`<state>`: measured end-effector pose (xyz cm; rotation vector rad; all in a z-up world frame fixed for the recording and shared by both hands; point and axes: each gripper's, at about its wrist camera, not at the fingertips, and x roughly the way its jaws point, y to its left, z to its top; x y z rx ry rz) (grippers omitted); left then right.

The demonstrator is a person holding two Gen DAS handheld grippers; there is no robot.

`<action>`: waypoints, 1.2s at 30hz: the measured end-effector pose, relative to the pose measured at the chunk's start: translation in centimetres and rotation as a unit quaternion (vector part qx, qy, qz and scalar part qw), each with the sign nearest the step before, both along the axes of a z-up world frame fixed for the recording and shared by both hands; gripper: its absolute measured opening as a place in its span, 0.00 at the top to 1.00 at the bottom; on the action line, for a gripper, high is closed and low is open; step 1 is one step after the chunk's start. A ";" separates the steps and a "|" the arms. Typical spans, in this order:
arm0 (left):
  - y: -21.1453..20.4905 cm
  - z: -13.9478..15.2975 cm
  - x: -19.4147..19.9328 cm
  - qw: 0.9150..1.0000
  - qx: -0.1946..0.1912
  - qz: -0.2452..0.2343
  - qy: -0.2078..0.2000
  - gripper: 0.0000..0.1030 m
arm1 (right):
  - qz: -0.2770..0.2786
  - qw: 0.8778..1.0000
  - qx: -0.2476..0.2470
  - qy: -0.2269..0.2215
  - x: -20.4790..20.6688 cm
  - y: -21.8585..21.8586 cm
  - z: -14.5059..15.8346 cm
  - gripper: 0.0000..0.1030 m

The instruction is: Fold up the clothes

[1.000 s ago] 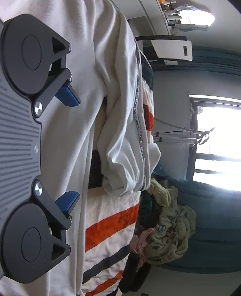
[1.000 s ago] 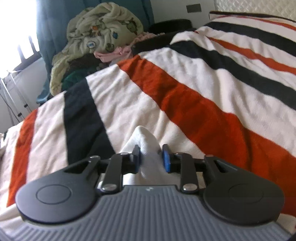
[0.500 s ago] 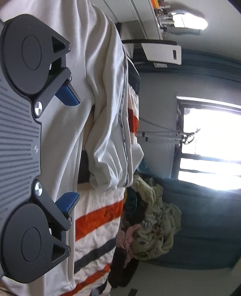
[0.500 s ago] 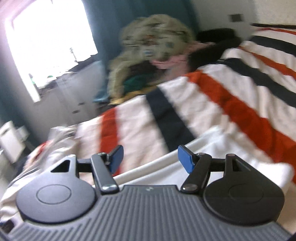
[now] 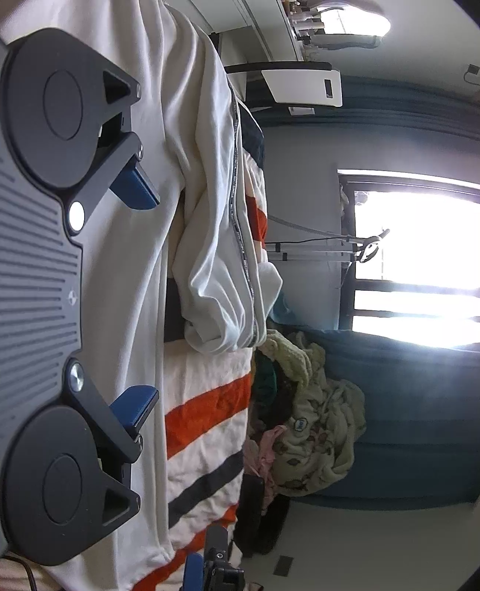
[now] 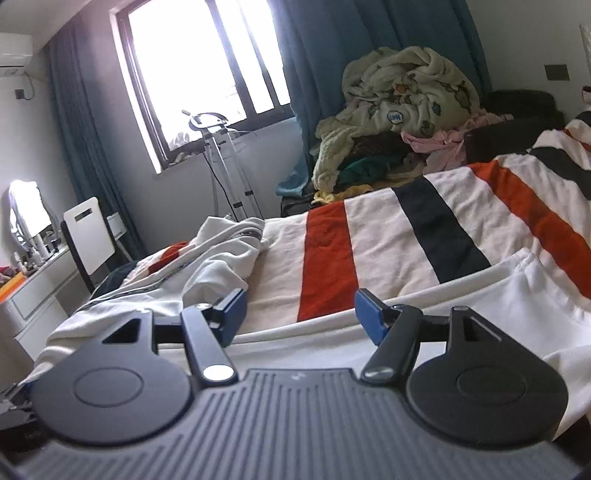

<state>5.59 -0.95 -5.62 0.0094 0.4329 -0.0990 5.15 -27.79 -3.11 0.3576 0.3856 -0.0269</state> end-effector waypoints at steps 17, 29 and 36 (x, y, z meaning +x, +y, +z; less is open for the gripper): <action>0.4 -0.8 0.9 0.999 -0.028 0.005 0.023 0.01 | 0.007 1.000 -0.009 0.009 0.2 1.1 -0.5 0.34; -0.4 -1.3 0.4 1.000 -0.014 -0.007 0.004 0.01 | -0.029 0.999 -0.024 0.034 -0.3 2.8 -1.5 0.35; -3.5 -1.9 4.4 1.000 0.023 0.002 0.011 0.01 | -0.088 0.996 0.000 0.013 -0.6 0.7 -0.8 0.35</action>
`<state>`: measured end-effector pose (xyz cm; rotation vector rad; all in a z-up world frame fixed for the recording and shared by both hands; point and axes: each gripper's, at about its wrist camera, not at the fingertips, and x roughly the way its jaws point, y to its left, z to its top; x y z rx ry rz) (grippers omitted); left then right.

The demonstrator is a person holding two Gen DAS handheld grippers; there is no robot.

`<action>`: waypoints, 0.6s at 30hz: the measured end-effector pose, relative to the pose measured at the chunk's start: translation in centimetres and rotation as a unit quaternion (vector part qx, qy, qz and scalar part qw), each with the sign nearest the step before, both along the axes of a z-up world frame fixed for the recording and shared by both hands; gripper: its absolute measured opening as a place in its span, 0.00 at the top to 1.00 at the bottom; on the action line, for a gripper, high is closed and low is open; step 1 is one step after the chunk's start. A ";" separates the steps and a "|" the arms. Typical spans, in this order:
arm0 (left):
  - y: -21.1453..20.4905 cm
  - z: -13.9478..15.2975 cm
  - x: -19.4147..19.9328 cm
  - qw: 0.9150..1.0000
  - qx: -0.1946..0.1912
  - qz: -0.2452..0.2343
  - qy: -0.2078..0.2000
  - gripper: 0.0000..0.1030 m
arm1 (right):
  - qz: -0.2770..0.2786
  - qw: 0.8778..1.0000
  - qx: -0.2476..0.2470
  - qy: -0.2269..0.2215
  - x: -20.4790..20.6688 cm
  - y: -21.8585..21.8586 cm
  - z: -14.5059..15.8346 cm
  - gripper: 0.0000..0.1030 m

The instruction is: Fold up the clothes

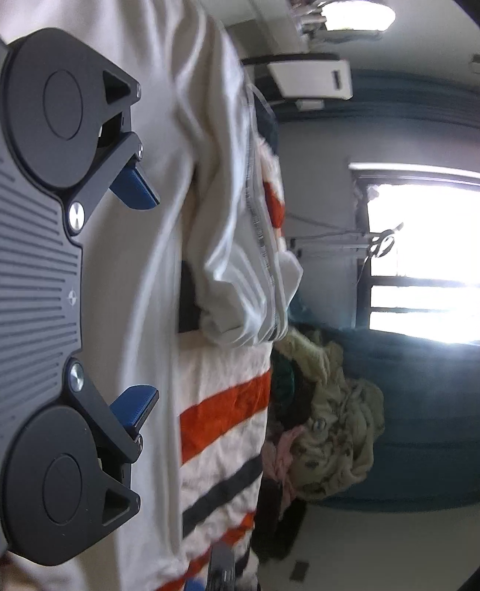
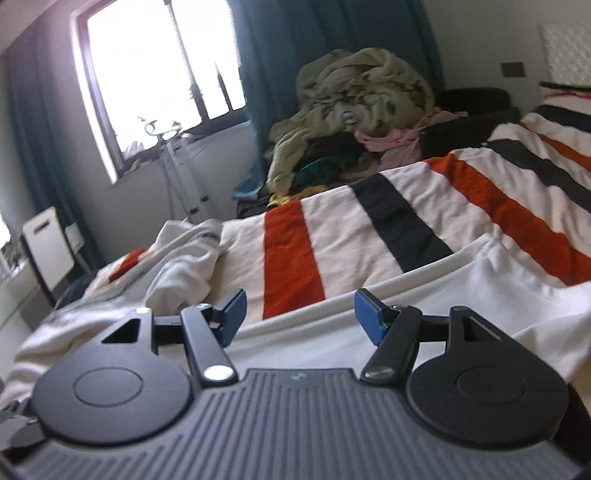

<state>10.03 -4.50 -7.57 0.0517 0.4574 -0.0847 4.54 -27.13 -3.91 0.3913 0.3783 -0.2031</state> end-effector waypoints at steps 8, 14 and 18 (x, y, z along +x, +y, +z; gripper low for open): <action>-7.8 0.0 12.0 0.996 0.080 0.004 -0.028 0.01 | -0.082 0.996 0.014 -0.008 1.6 -3.4 -1.6 0.34; -11.5 -3.5 22.7 0.986 0.162 0.047 -0.009 0.01 | -0.100 0.995 -0.005 -0.005 5.4 -4.1 -4.2 0.34; -11.4 -6.1 27.5 0.975 0.209 0.069 0.035 0.10 | -0.075 0.997 -0.022 0.010 7.5 -3.3 -5.8 0.34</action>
